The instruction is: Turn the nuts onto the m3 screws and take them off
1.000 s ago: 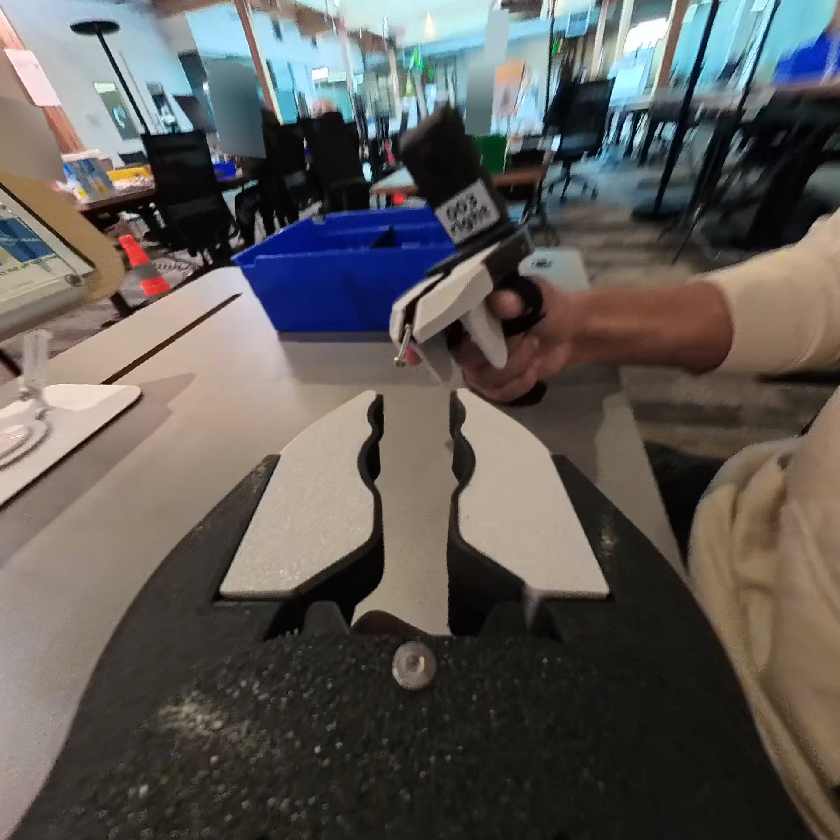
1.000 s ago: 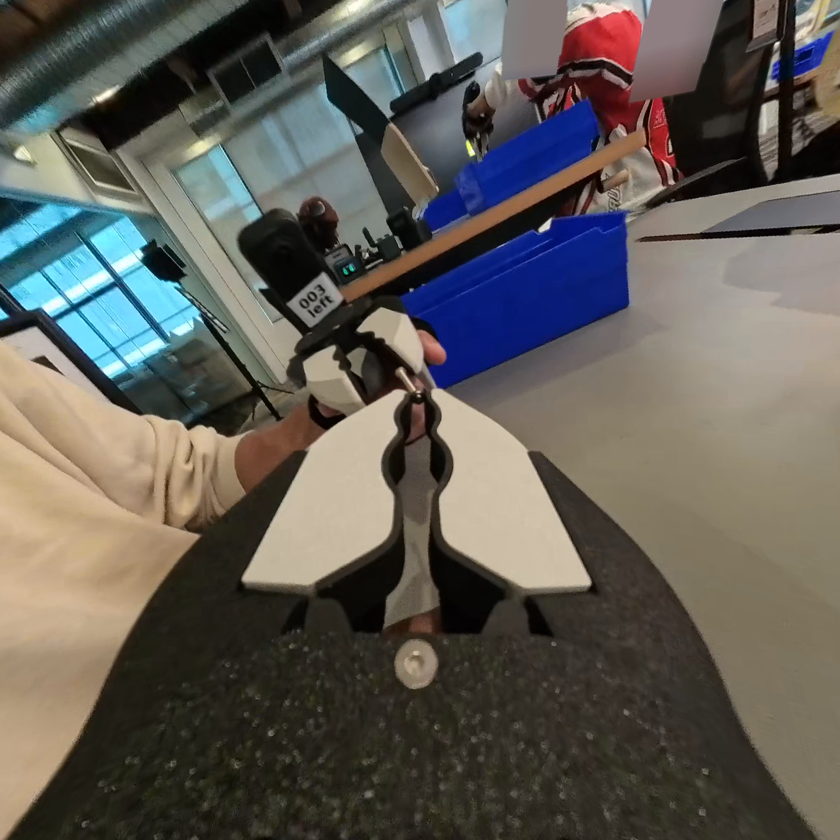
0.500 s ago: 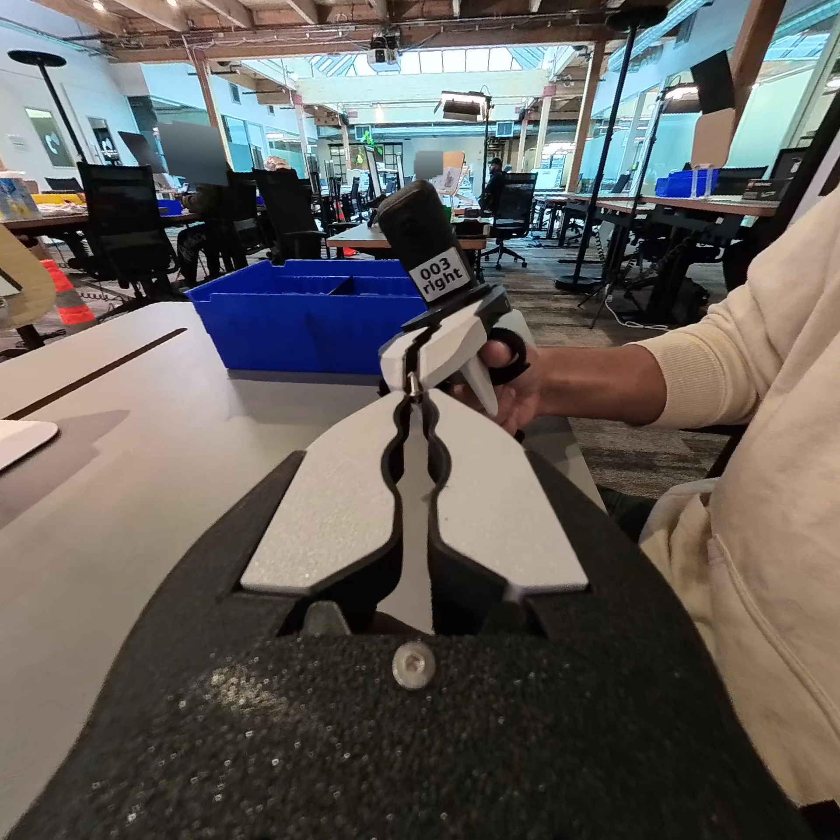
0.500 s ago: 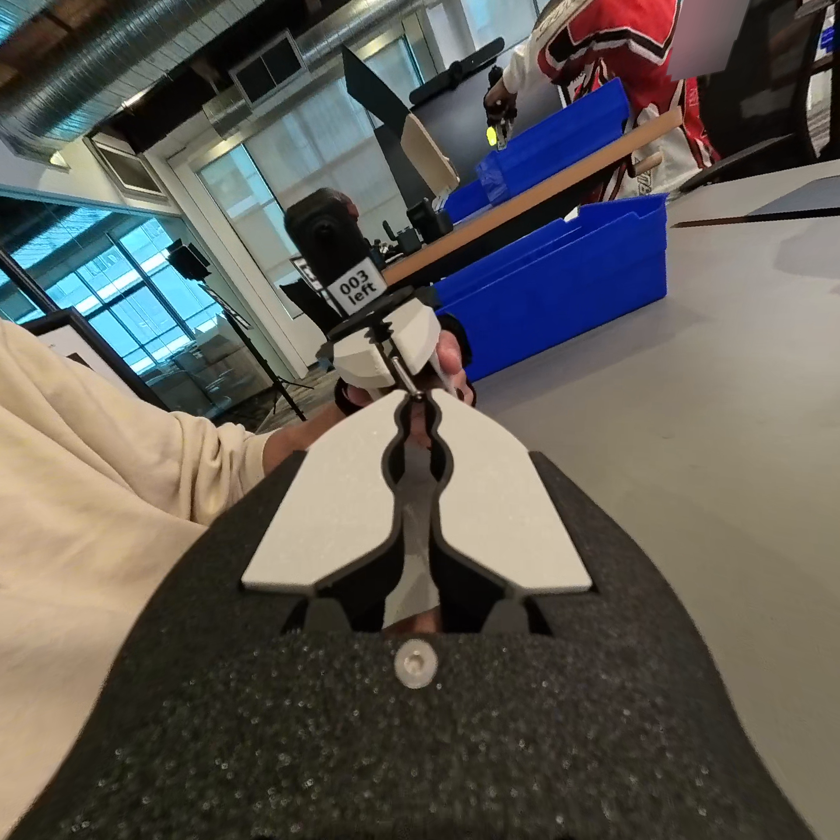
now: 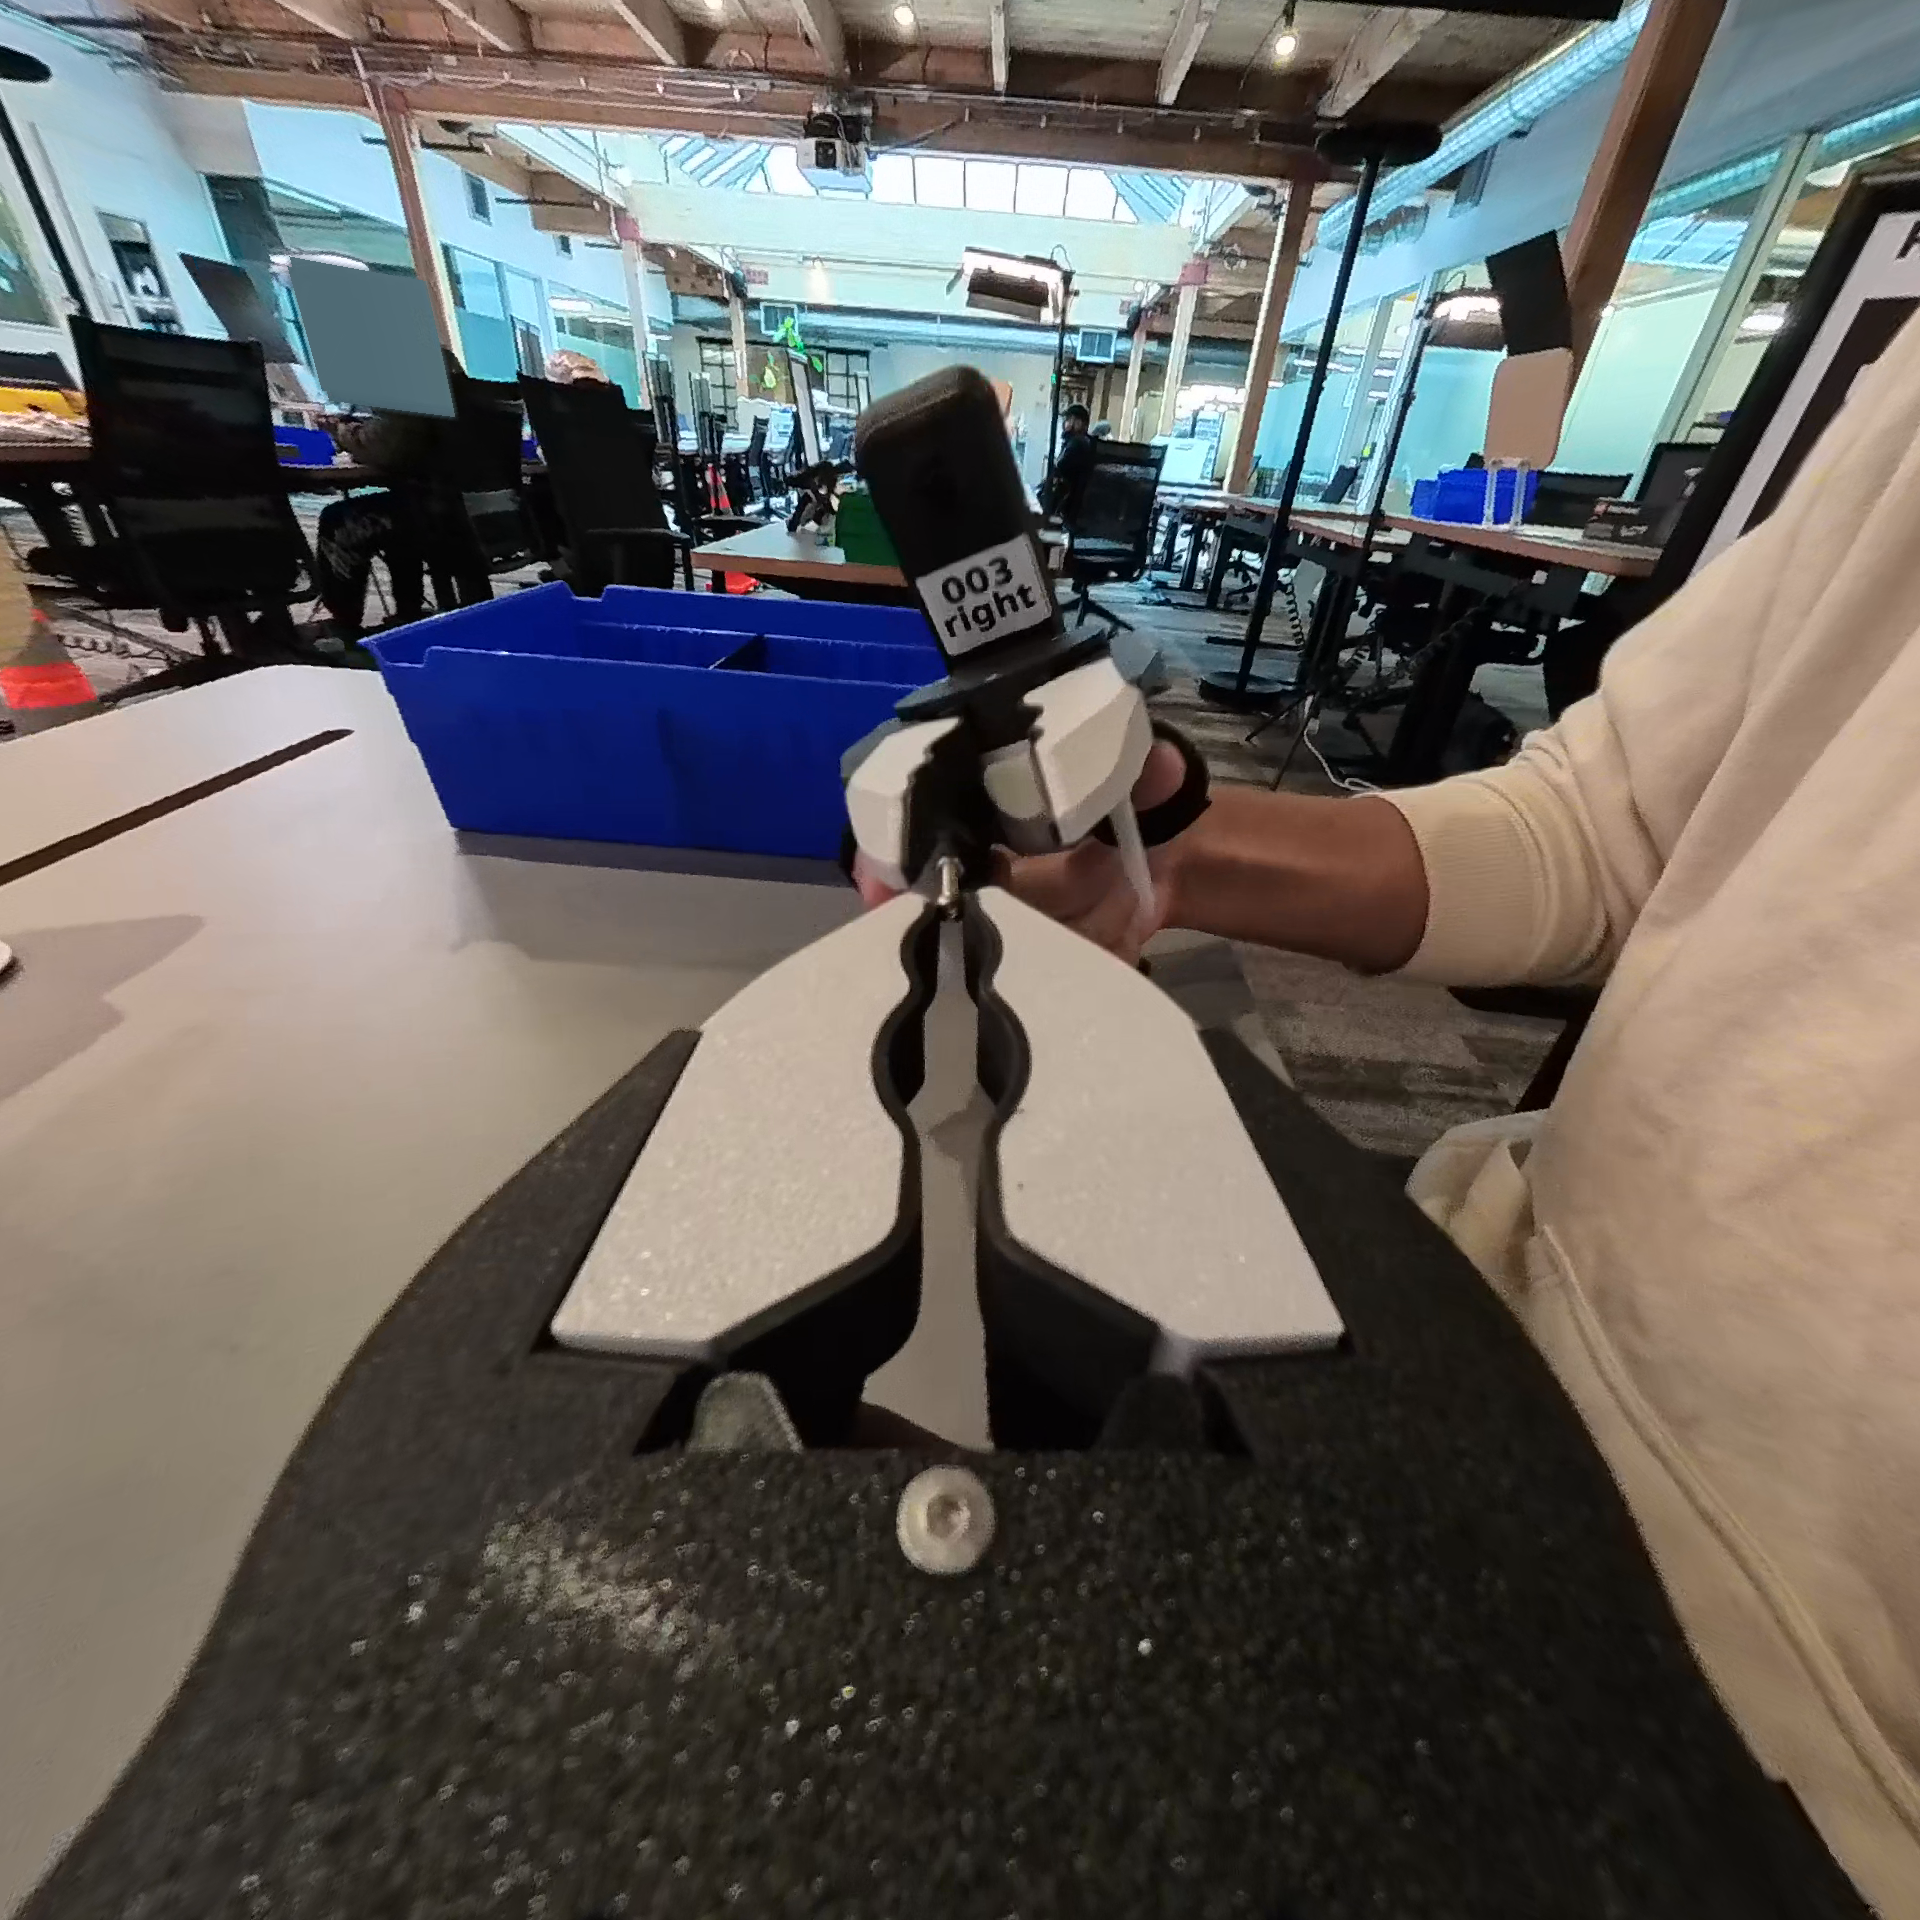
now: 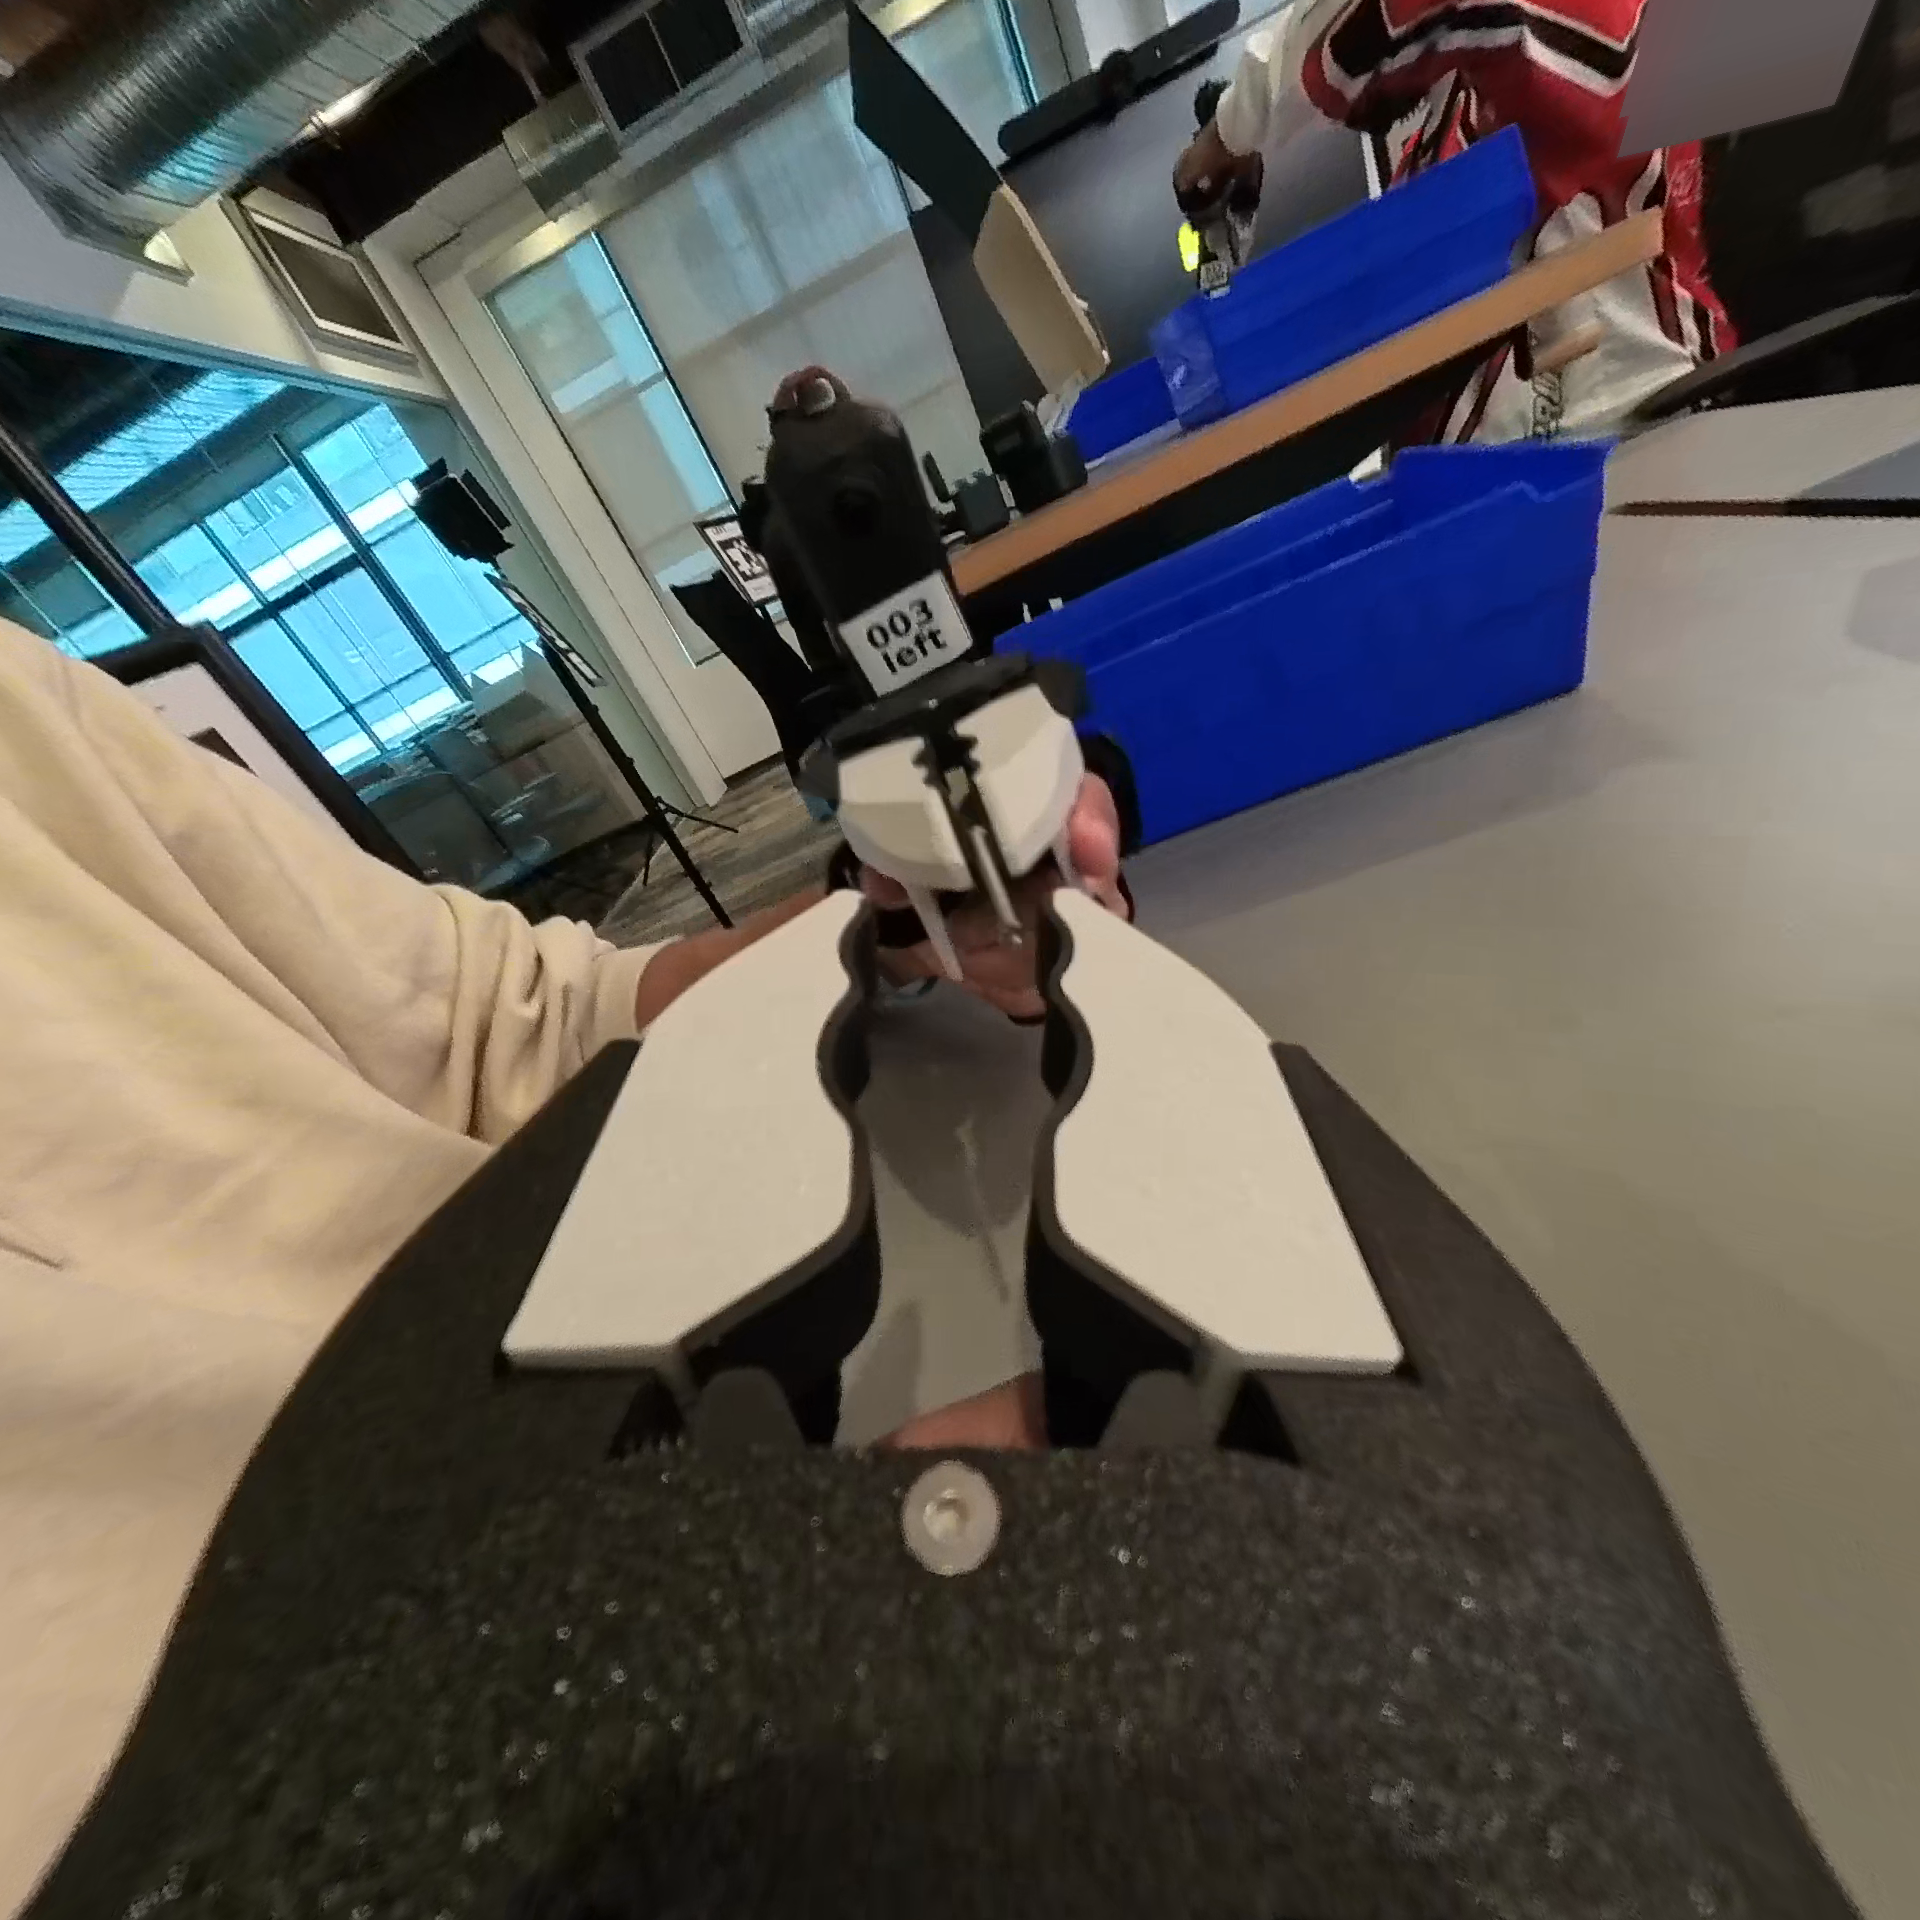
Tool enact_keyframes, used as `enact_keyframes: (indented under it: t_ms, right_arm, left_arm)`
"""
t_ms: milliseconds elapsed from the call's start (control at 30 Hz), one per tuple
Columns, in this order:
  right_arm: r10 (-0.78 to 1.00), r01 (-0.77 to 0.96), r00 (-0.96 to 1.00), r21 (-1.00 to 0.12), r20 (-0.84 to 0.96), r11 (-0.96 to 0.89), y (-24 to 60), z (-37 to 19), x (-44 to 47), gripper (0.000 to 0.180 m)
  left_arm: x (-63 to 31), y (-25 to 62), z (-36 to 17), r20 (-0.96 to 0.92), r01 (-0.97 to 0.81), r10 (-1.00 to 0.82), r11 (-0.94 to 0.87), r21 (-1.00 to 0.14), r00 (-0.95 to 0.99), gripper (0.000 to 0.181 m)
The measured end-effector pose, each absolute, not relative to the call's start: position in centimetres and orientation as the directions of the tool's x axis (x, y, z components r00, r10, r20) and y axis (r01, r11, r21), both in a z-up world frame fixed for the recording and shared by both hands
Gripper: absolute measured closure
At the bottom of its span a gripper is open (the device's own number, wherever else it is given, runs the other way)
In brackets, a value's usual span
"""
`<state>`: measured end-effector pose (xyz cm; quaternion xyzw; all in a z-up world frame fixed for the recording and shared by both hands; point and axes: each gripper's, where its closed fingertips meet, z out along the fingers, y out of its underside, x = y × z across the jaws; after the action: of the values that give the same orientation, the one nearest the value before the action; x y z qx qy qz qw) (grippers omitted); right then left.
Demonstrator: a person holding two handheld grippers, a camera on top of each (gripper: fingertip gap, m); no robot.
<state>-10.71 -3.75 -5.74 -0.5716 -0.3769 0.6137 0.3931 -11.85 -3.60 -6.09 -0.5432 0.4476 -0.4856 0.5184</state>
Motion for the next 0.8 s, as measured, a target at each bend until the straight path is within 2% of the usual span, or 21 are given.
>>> enact_keyframes:
  t_ms: [100, 267, 467, 633, 800]
  right_arm:
    - [0.915, -0.114, -0.038, -0.908, -0.402, -0.404, -3.2, -4.7, -10.5, 0.153]
    - [0.895, -0.038, -0.035, -0.894, -0.445, -0.446, -3.6, -6.9, -11.0, 0.152]
    - [0.910, -0.121, -0.040, -0.902, -0.413, -0.414, -3.4, -4.8, -10.6, 0.152]
    - [0.908, -0.051, -0.014, -0.906, -0.419, -0.420, -3.3, -6.5, -10.6, 0.153]
    - [0.916, -0.101, -0.043, -0.910, -0.400, -0.402, -3.8, -5.0, -10.6, 0.154]
  left_arm:
    - [-11.8, -3.4, -6.6, 0.046, -0.013, -0.988, -0.049, -0.999, 0.147, 0.177]
    - [-12.4, -3.4, -5.4, 0.059, 0.057, -0.987, -0.051, -0.997, 0.151, 0.177]
    - [-12.2, -3.3, -6.2, 0.047, 0.013, -0.987, -0.045, -0.999, 0.156, 0.177]
    - [-12.3, -3.5, -6.1, 0.049, 0.022, -0.987, -0.046, -0.999, 0.151, 0.177]
    - [-12.1, -3.5, -6.5, 0.041, -0.003, -0.987, -0.042, -0.999, 0.153, 0.177]
